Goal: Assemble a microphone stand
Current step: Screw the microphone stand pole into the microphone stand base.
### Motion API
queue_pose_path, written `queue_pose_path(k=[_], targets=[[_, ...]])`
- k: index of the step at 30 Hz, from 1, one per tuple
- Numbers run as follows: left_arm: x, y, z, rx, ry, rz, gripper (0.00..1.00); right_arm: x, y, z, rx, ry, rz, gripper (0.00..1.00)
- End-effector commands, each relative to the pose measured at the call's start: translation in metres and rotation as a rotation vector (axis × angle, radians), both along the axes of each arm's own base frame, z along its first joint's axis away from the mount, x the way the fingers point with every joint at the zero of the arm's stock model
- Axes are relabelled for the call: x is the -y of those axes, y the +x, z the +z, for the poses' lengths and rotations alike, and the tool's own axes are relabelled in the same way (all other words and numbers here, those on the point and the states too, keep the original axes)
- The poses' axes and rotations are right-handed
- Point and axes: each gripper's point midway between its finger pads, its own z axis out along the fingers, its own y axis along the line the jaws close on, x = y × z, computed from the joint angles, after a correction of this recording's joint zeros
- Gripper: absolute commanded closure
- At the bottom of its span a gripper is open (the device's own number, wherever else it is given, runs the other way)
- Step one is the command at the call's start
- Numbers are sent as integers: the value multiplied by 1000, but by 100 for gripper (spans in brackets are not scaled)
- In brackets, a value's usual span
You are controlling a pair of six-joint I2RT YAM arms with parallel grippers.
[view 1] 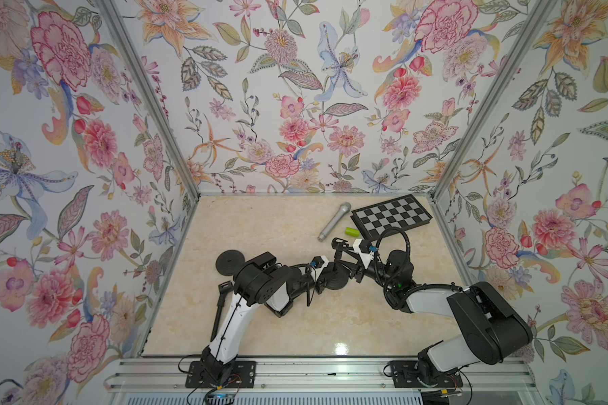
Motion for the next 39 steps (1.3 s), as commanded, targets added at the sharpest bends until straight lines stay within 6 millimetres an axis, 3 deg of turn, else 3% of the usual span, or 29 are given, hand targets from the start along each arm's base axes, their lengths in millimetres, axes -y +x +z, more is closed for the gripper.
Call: queue_pose_path(k=[1,5,9,12,16,20,22,25,28,32,35,39], targets=[[-25,6,1,88,-51,98,64,-13,-1,0,-1,-7,114,44],[-26,5,2,95,-46,100,64,-15,8,-1,-4,-12,103,51],[-25,6,2,95,-49,97,64,-11,13,-9,-15,-25,45,71],[-25,7,1,92,-49,103,64,-8,13,-18,-28,-39,-32,74],[-26,9,2,89,-54,112,64,-7,13,-40,-3,-115,-276,100],[-26,10,-1,81,-53,121,65,17,10,-69,-92,-103,-677,100],[-27,10,0,80,-54,120,65,17,-2,-82,-117,-96,-751,100],[-28,10,3,89,-56,125,65,5,-14,-89,-127,-104,-732,100],[-28,10,0,84,-50,124,65,0,-15,-83,-145,-84,-667,99],[-28,9,4,91,-54,124,65,-14,-18,-71,-165,-69,-446,71],[-27,10,0,79,-54,123,65,-20,-27,-57,-148,-58,-246,59],[-26,7,3,89,-52,113,65,-21,-34,-52,-172,-111,-24,56]])
